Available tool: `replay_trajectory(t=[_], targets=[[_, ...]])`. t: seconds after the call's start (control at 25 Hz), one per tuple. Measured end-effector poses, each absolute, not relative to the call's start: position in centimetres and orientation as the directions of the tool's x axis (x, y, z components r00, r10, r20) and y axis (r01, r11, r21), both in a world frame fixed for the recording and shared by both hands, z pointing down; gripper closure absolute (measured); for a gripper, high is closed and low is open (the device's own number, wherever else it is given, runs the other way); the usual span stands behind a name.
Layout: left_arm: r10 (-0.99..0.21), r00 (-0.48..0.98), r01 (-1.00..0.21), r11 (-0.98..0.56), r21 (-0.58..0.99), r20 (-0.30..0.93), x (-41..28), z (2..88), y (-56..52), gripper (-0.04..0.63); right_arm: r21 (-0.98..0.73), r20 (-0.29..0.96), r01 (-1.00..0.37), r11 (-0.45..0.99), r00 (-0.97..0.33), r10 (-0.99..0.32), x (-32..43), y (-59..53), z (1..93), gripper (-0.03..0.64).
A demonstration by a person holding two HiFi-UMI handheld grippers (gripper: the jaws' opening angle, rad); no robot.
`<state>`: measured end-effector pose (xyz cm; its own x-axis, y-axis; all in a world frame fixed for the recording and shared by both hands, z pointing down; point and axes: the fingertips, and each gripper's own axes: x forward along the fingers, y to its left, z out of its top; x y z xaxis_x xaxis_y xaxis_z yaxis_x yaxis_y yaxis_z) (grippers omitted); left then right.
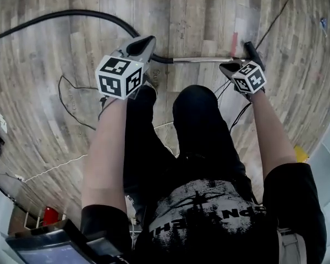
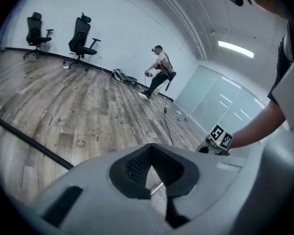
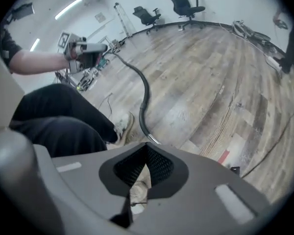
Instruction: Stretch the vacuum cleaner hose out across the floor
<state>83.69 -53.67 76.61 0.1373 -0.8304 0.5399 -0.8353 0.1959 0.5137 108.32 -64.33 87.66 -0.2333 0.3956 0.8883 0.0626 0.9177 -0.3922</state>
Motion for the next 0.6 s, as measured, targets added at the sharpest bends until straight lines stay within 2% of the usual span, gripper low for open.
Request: replay_trajectory(t=[0.16,0.32,0.6], targets=[[-0.862,0.06,-0.756,0.29,0.587,0.504,80.5,67.5,-46.8,0.594,-0.408,0.875,-0.026,0.913,-0.297,0.382,104.9,-62.4,76.1,0.611],[-0.892,0.046,-0.731,0.277,0.624,0.45,80.2,58.4,-42.9,0.594,-0.369,0.869,-0.082,0.926,-0.383,0.313,102.5,-63.5,64.4,0.611],[-0.939,0.067,-0.829,0.136,0.542,0.338,78.0,44.7,-42.2,0.594,-0.321,0.746,-0.08,0.944,-0.635,0.2,95.9,-64.6,48.3,0.611]])
